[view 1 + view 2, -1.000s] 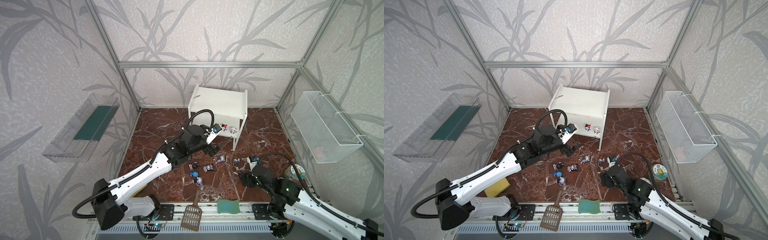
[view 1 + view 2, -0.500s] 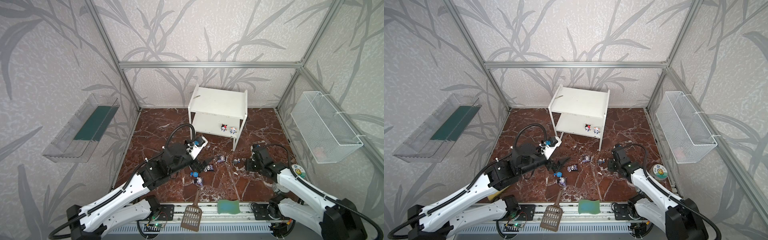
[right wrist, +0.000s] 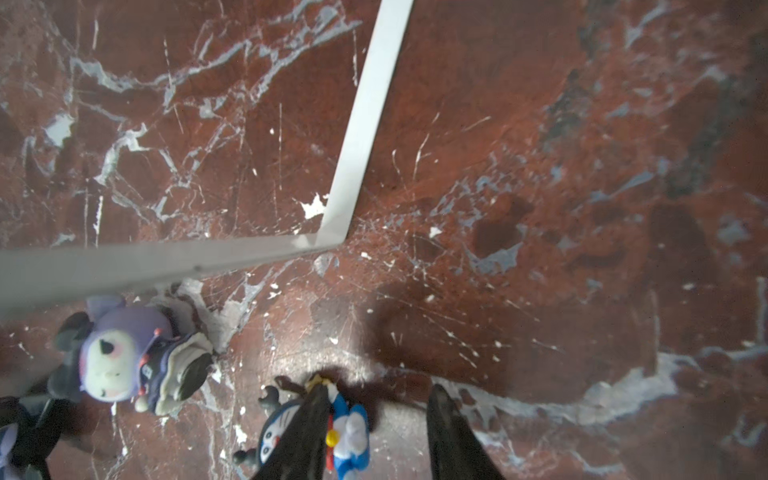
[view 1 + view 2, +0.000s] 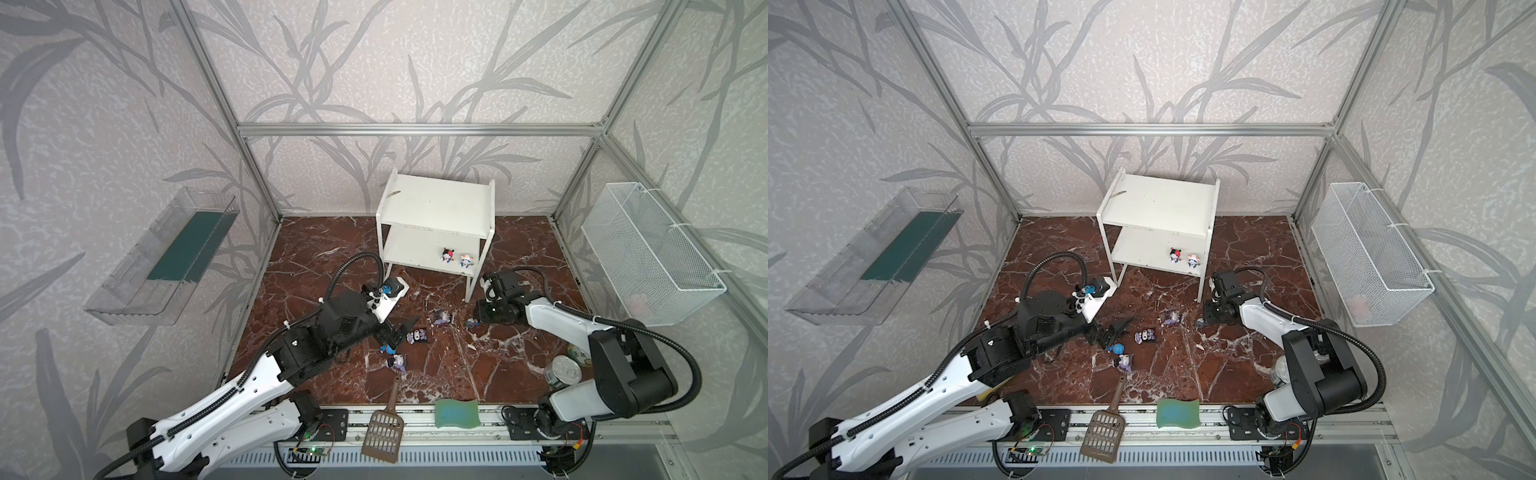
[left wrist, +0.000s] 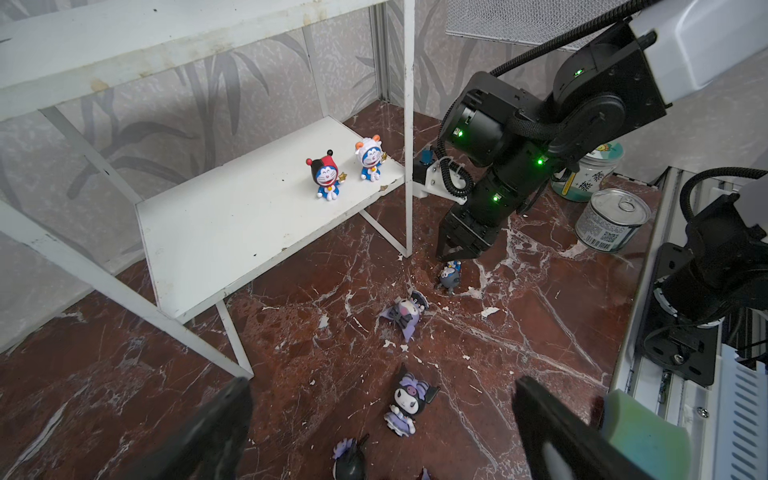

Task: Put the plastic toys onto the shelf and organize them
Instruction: 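Lower the right gripper over the gray-hat Doraemon figure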

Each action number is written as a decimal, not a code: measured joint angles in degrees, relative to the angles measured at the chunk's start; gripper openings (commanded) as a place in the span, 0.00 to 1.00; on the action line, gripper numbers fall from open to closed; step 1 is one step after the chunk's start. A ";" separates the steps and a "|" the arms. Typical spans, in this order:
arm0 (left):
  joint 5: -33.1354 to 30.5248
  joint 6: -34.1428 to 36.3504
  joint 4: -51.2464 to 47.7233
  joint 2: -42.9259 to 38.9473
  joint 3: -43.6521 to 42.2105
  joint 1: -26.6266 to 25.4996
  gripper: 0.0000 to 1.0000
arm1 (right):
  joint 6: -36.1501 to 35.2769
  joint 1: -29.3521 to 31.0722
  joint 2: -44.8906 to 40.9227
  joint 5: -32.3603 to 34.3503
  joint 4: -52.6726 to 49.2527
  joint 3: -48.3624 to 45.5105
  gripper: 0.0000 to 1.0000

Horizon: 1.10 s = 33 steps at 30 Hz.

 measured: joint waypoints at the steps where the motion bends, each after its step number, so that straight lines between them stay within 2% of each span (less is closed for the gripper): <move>1: -0.07 0.02 0.00 -0.17 -0.04 0.00 0.99 | -0.15 0.02 -0.02 -0.50 -0.02 0.00 0.39; 7: -0.61 0.04 0.00 -0.96 -0.13 -0.04 0.99 | 0.76 1.20 -2.19 -1.92 0.00 -3.28 0.37; 15: -0.59 0.02 0.02 -1.42 -0.17 -0.11 0.99 | 3.93 7.15 -8.33 -1.81 -2.56 -4.68 0.36; 24: -0.52 0.02 0.07 -1.38 -0.17 -0.26 0.99 | 10.43 15.32 -15.65 -1.16 -3.43 -10.71 0.36; 33: 0.00 0.00 0.09 -0.76 -0.17 -0.31 0.99 | 13.27 16.98 -21.00 -0.48 -5.29 -11.58 0.38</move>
